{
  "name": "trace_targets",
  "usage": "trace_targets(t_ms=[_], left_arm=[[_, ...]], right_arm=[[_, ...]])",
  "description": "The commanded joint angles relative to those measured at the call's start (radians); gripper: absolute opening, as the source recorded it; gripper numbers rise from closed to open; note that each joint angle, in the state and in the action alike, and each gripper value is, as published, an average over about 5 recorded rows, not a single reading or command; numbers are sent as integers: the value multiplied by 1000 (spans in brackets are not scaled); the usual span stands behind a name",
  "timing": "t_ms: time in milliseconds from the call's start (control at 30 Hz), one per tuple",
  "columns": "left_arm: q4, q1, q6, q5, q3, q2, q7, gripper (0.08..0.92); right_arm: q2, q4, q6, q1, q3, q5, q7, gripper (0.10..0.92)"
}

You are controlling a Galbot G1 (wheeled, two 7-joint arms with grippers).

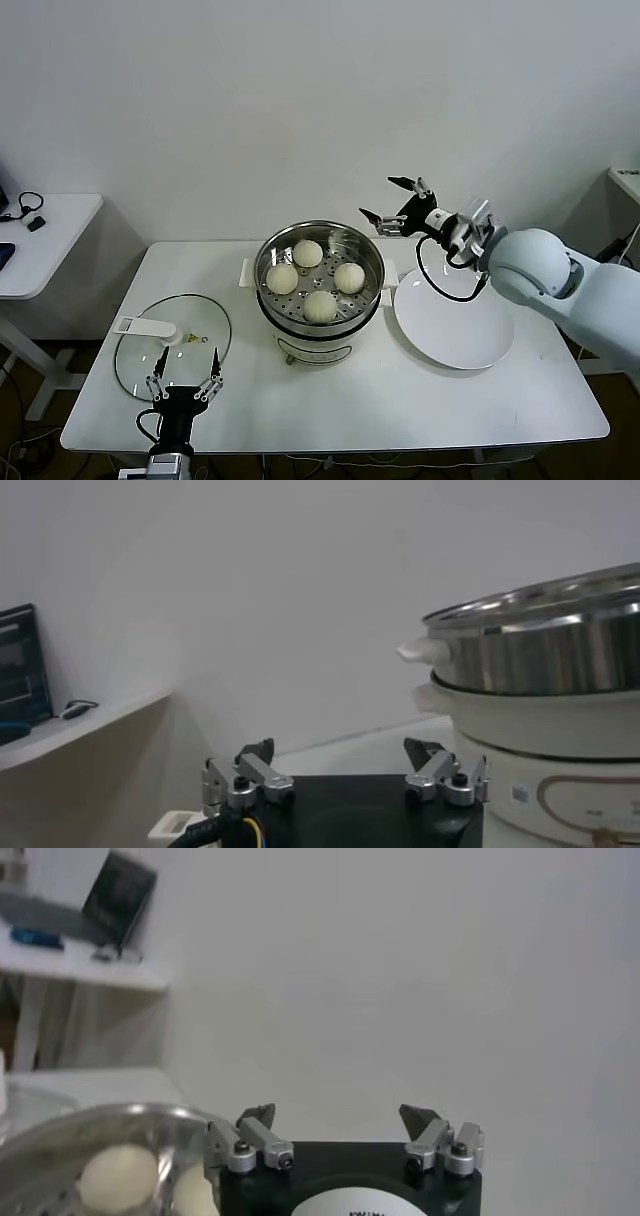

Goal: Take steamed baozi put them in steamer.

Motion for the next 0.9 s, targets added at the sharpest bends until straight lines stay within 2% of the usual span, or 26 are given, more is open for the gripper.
trace_targets(t_ms=[33, 267, 533, 700, 900], left_arm=[[-5, 9, -8, 10, 0, -10, -2, 823], [0, 20, -25, 15, -4, -6, -12, 823], [13, 16, -46, 18, 1, -4, -16, 823], [18, 20, -60, 18, -1, -3, -18, 823], [15, 18, -60, 19, 2, -4, -18, 823]], right_arm=[[201, 118, 233, -1071, 959, -251, 26, 823], [522, 141, 365, -1302, 1125, -393, -58, 823], [842, 143, 509, -1455, 1177, -539, -156, 823], [955, 136, 604, -1499, 1165, -564, -177, 823], [1012, 135, 661, -1531, 1148, -578, -191, 823]])
